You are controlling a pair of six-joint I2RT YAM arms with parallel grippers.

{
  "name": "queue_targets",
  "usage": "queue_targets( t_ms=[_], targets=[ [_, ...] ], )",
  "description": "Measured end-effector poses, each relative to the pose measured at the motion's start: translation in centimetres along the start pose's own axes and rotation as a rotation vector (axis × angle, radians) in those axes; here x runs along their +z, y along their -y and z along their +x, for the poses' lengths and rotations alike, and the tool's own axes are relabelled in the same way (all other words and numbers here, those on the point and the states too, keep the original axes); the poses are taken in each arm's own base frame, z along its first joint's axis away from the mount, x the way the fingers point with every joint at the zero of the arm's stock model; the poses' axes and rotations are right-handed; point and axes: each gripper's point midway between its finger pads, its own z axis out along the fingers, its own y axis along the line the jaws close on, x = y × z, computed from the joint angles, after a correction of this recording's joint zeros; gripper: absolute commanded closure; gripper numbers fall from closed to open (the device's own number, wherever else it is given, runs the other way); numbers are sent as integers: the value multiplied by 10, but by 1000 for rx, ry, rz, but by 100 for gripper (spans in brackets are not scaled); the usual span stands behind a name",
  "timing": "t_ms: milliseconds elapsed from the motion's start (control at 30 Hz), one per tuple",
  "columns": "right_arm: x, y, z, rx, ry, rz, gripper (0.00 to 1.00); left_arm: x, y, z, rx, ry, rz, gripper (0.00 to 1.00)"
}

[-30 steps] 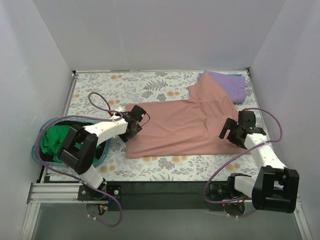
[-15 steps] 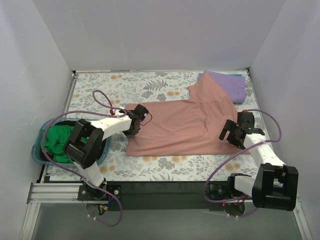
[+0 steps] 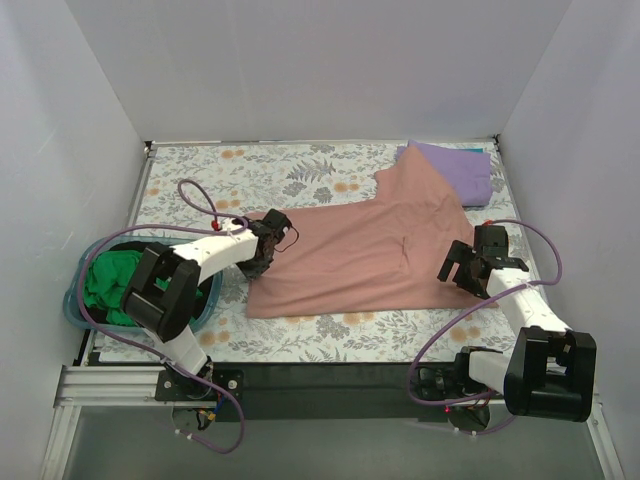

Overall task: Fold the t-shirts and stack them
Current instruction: Fold the tshirt

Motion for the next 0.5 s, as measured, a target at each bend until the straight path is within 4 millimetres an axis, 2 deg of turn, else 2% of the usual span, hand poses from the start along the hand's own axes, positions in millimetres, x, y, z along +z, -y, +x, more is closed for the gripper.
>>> queue_targets(
  t_ms=[133,267,300,333,367,500],
  targets=[
    [0,0,0,-5,1,1,2,4,-10,-6,-19,-4,-41,86],
    [3,2,3,-10,-15,10,1,3,-6,-11,-16,-6,-28,80],
    [4,2,4,-12,-21,12,2,2,-3,-12,-11,-6,-20,72],
    [5,3,5,-13,-25,14,2,2,-1,-13,-4,-8,-8,68],
    [5,3,5,-14,-27,14,2,1,2,-13,-2,-9,1,54],
    [6,4,7,-14,-32,16,2,0,6,-12,12,-21,22,49]
  ],
)
